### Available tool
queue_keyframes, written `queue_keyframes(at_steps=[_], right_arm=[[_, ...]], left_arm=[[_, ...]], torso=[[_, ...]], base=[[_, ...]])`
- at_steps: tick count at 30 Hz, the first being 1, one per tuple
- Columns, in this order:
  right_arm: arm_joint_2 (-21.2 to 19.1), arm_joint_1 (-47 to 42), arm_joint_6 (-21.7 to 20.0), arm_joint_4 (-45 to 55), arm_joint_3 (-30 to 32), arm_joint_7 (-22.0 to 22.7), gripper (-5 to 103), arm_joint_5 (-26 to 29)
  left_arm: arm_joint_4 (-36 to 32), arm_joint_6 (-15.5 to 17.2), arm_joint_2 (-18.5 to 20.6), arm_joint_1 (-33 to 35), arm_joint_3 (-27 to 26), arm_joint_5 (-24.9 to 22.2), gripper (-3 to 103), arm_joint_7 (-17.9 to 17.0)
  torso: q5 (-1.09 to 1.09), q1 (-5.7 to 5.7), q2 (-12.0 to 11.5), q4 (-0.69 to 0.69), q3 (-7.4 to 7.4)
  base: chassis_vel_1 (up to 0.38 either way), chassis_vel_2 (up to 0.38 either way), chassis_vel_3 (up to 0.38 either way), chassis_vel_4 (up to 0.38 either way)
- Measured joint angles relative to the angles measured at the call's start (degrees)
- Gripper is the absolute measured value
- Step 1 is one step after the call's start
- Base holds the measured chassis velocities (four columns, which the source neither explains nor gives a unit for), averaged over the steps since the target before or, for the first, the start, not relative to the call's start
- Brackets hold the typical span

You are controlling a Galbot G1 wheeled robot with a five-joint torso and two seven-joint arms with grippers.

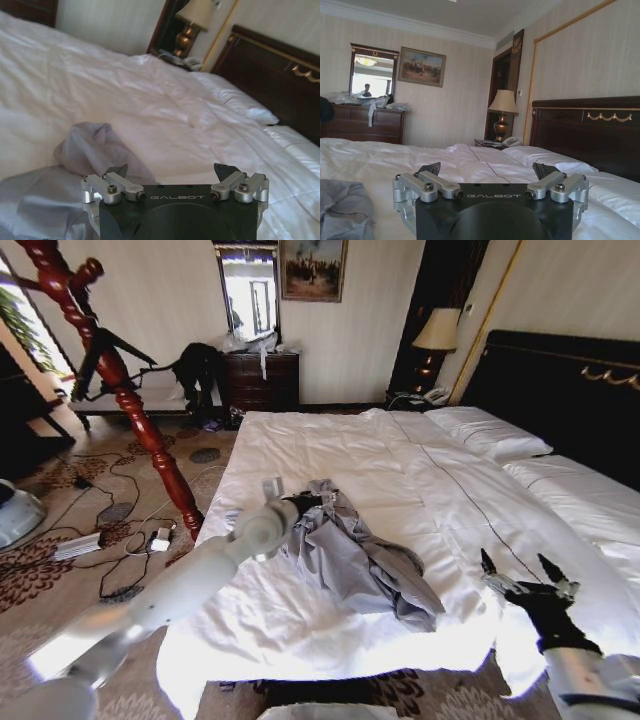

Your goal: Pick up the clothes from the bed and hang them on the clothes hanger.

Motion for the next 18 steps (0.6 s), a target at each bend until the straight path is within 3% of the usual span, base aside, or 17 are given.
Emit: queue_keyframes(at_steps=[3, 12, 15, 18], right_arm=[[0.83, -0.21, 0.91, -0.40, 0.14, 0.03, 100, -0.11], [1.11, 0.20, 0.63, -0.66, -1.01, 0.06, 100, 0.18], [0.87, -0.02, 0.45, -0.58, -0.80, 0.14, 100, 0.24], [0.84, -0.18, 0.44, -0.80, -0.58, 0.20, 100, 0.22]], left_arm=[[6.07, 0.81, -4.49, -0.31, 0.40, -1.35, 99, -3.99], [17.32, 2.22, -15.47, 0.04, -0.78, -2.15, 100, -1.89], [22.28, 2.70, -19.48, 0.04, -2.01, -1.46, 96, -3.07], [24.32, 2.87, -21.04, 0.09, -2.67, -0.69, 96, -4.69]], torso=[[-0.01, 0.00, 0.00, 0.01, 0.00], [-0.01, 0.00, 0.00, -0.02, 0.00], [-0.01, 0.00, 0.00, -0.01, 0.00], [-0.02, 0.00, 0.00, 0.00, 0.00]], base=[[0.000, 0.000, 0.000, 0.000], [0.000, 0.000, 0.000, 0.000], [0.000, 0.000, 0.000, 0.000], [0.000, 0.000, 0.000, 0.000]])
